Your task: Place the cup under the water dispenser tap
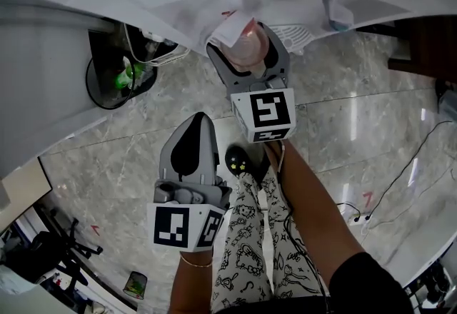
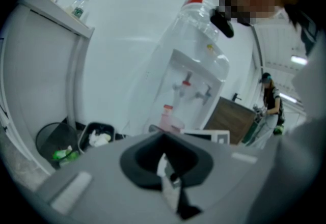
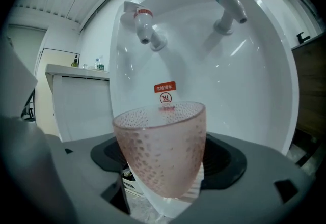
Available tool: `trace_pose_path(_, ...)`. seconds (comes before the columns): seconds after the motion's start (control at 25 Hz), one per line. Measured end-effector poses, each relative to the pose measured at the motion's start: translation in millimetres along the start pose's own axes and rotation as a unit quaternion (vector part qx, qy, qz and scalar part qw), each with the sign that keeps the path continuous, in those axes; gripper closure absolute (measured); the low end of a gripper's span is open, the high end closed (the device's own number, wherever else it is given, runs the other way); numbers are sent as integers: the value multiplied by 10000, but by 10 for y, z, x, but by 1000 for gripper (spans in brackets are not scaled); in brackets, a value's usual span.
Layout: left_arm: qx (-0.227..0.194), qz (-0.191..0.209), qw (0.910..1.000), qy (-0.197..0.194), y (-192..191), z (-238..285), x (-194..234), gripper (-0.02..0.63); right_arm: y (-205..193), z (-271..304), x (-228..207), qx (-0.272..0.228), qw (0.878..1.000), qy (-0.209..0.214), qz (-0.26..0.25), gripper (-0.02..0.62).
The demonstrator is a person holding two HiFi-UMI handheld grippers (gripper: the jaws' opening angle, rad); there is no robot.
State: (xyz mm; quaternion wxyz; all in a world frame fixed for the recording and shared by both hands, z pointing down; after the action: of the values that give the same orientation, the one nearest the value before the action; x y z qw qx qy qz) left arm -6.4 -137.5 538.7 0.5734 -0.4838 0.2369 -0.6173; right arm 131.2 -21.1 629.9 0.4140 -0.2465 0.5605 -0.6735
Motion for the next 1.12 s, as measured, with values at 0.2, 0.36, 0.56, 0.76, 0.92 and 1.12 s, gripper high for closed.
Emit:
trace_pose_path(0.2, 28, -5, 10000, -24, 22, -7, -28, 612, 25, -38, 23, 17, 9999, 100, 42, 202)
trace_pose_path(0.36, 52, -1, 10000, 14, 1, -13, -17, 612, 4, -37, 28, 62, 9999, 117, 29, 202)
trace_pose_path(0.56, 61, -11, 10000, 16, 4, -40, -63, 612, -12, -95, 28, 159, 9998, 139, 7, 202)
trace_pose_path(0.76, 31, -7, 10000, 65, 10, -54, -99, 612, -39, -272, -11, 203, 9997, 74, 88, 202)
trace_pose_path(0.92, -12, 18, 9998, 179, 14, -104, -84, 612, -112, -499, -15, 375, 9987, -19, 341, 202)
trace_pose_path(1.12, -72, 125, 9998, 154, 153, -245, -150, 612, 88, -961, 121, 679, 9920, 724, 784, 204)
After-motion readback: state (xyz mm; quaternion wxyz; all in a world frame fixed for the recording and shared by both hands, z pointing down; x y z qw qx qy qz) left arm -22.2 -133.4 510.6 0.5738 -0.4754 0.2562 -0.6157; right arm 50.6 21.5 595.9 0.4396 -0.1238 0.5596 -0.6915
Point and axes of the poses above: the fingertips, and each gripper's own axes: z forward along the fingers, x to its left, y out of its top, the point moved 9 cm from there along -z, backward along the fingers, and after that the axes turned 2 degrees about y, right-handed, at the moved point
